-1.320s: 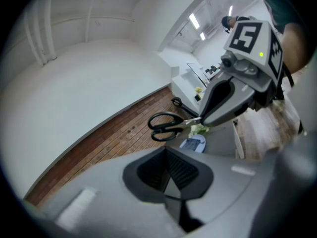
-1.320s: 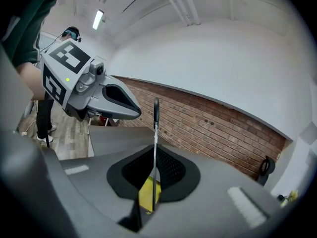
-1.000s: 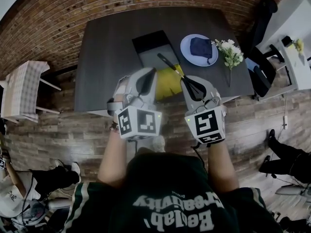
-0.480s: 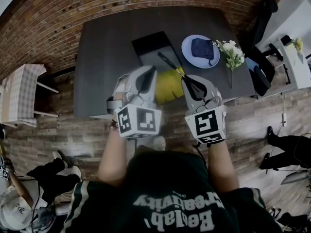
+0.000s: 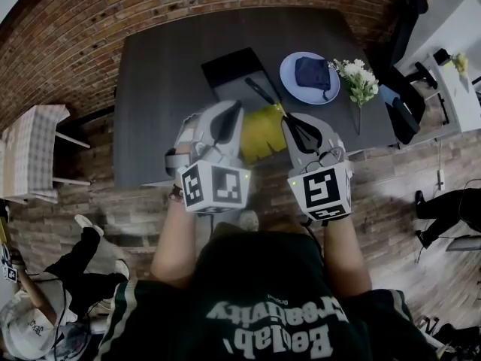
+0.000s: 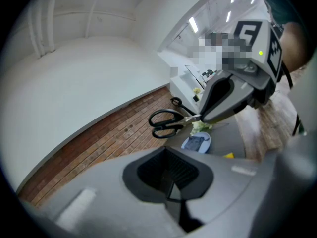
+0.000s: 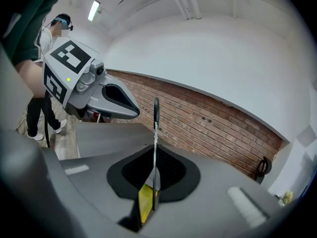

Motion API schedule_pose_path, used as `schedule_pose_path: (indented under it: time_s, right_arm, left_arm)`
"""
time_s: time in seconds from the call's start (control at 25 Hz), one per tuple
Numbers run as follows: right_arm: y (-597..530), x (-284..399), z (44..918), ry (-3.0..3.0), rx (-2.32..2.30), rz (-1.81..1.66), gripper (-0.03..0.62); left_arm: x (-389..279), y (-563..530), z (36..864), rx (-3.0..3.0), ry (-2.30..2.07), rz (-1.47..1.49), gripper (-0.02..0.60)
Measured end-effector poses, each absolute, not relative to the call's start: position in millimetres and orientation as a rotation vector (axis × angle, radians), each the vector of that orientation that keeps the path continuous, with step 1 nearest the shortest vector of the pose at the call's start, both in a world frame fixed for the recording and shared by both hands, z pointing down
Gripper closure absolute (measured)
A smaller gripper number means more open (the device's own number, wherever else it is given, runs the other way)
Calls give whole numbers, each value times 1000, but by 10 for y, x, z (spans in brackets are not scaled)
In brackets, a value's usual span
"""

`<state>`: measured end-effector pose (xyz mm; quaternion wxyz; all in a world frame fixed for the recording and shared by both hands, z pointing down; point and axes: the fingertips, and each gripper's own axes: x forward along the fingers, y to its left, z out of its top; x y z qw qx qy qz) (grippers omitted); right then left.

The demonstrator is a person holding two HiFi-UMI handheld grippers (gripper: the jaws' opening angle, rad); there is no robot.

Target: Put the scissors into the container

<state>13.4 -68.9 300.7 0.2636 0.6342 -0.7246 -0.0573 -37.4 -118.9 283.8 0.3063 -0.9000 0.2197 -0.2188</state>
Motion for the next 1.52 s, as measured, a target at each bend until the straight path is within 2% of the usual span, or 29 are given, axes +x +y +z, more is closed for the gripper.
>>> schedule_pose_path:
  time_s: [1.52]
  right_arm:
    - [-731,119,3212,-1959,1655,-126,573]
  left_arm:
    - [-393,-1271,3099,-2449,612,-610,578]
